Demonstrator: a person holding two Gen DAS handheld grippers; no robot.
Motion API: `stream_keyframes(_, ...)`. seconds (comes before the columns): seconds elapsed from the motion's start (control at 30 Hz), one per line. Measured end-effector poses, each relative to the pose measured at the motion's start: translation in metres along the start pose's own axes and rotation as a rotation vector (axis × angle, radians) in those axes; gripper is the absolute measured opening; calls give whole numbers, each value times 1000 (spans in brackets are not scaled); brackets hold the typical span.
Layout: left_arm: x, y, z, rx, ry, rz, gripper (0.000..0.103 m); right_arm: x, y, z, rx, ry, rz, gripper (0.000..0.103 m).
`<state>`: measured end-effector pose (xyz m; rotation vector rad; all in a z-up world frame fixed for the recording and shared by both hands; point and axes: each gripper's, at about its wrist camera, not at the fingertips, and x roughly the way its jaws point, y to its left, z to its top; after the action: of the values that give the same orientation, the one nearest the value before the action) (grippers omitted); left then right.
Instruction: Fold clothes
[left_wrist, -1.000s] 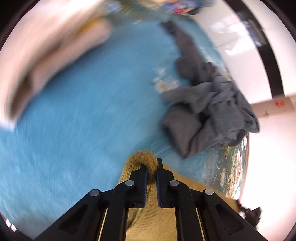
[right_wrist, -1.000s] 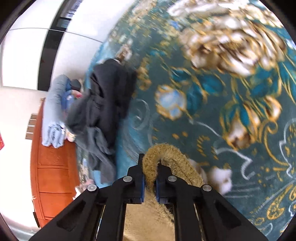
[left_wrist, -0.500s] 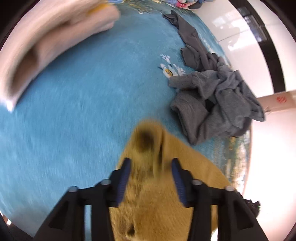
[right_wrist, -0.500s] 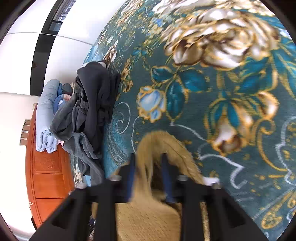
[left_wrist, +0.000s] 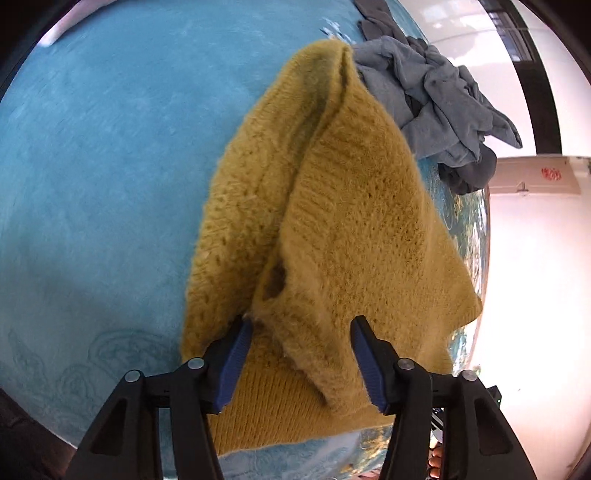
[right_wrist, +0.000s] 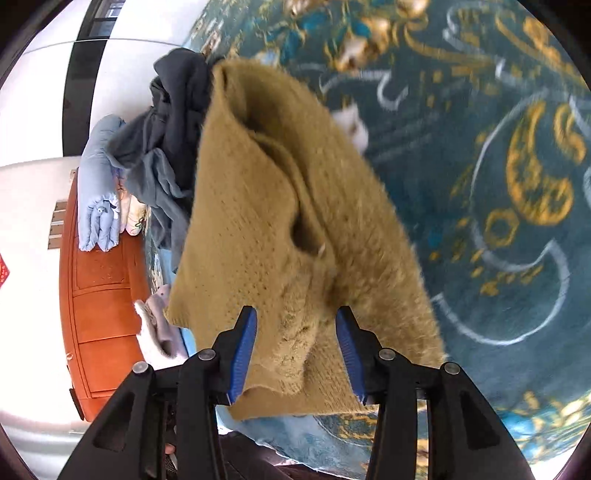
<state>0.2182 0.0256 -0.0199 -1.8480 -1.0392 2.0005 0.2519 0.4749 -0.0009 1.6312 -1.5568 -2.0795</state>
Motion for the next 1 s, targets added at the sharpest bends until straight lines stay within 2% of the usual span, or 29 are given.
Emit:
stream_keyframes(0.07, 0, -3, 0, -2, -2, 2, 55, 7, 1, -1, 26, -19, 10, 46)
stream_keyframes(0.17, -1, -4, -1, -15, -16, 33, 22, 12, 6, 1, 41, -40, 4, 45)
stream_keyframes(0.2, -2, -5, -2, -13, -22, 31, 18, 13, 8, 2, 47, -45, -4, 44)
stream_keyframes(0.23, -4, -6, -4, -11, -27, 29, 17, 12, 11, 3, 48, -48, -1, 37)
stream_keyframes(0.27, -5, -7, -6, -9, -32, 26, 16, 12, 14, 3, 48, -51, 1, 20)
stream_keyframes(0.3, -8, -9, -9, -1, -38, 22, 15, 10, 18, 3, 34, -53, -1, 16)
stream_keyframes(0.37, -16, -13, -13, 12, -47, 7, 15, 6, 26, 2, 1, -58, 0, 16)
stream_keyframes(0.53, -48, -27, -23, 76, -78, -47, 15, -25, 57, -9, -125, -117, 66, 15)
stream_keyframes(0.63, -59, -32, -32, 129, -92, -33, 15, -44, 67, -14, -199, -147, 71, 15)
stream_keyframes(0.73, -40, -12, -38, 92, -25, 28, 15, -41, 52, -18, -189, -127, -3, 15)
stream_keyframes(0.83, -17, 10, -48, 51, 52, 92, 15, -19, 15, -22, -84, -80, -94, 15)
stream_keyframes(0.93, -23, 13, -46, 35, 44, 82, 15, -7, -11, -27, -4, -63, -102, 15)
stream_keyframes(1.0, -27, 12, -47, 47, 33, 94, 18, -6, -10, -25, -14, -61, -109, 15)
